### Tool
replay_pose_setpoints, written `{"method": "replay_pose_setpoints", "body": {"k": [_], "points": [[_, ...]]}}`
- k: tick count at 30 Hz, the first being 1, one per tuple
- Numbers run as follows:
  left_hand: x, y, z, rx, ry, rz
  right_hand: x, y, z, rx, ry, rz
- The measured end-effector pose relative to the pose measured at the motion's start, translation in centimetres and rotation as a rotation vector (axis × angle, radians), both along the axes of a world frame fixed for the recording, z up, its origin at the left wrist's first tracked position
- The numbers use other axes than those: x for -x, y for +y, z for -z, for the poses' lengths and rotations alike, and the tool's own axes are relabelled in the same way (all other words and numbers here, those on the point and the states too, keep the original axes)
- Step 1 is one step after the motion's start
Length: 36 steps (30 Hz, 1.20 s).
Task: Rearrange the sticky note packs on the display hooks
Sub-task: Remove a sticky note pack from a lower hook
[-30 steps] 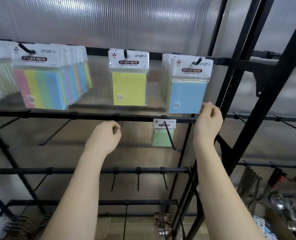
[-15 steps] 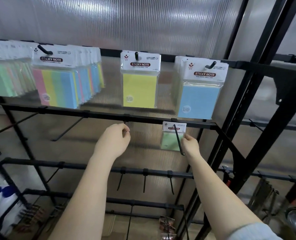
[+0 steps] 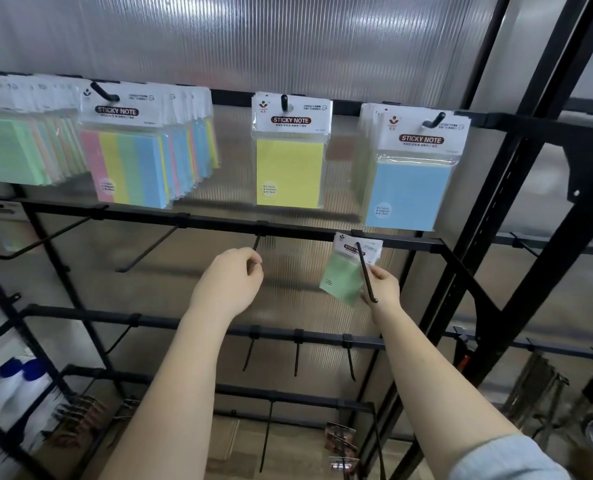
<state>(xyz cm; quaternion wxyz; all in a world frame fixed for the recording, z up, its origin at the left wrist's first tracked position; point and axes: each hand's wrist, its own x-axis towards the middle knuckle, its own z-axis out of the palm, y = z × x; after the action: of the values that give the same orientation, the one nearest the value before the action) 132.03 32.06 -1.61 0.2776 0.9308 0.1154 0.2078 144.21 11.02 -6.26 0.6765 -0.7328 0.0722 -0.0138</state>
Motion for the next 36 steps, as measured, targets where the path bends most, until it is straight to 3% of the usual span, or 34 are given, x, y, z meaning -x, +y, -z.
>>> {"method": "replay_pose_setpoints", "body": {"k": [9,19,26,29,36], "points": [[0.1,0.3,0.1,0.041,-0.024,-0.002,2.8,-1.9,-0.8,0.065,-0.127,0.002],[-0.8,-1.8,0.3,0.090,-0.065,0.050,6.5,-2.9,-1.6,0.176,-0.139,-0.019],[-3.4,-3.5,1.5,0.235,0.046,0.146,8.8,-5.0,-3.9,0.424,-0.098,-0.094],[-5.4,-4.8,1.6,0.212,0.146,0.183,9.8,-6.2,-5.2,0.521,-0.090,-0.144],[-10.3,-8.0,1.5,0.292,0.285,0.189,12.0,-8.2,-8.2,0.506,-0.129,-0.092]]}}
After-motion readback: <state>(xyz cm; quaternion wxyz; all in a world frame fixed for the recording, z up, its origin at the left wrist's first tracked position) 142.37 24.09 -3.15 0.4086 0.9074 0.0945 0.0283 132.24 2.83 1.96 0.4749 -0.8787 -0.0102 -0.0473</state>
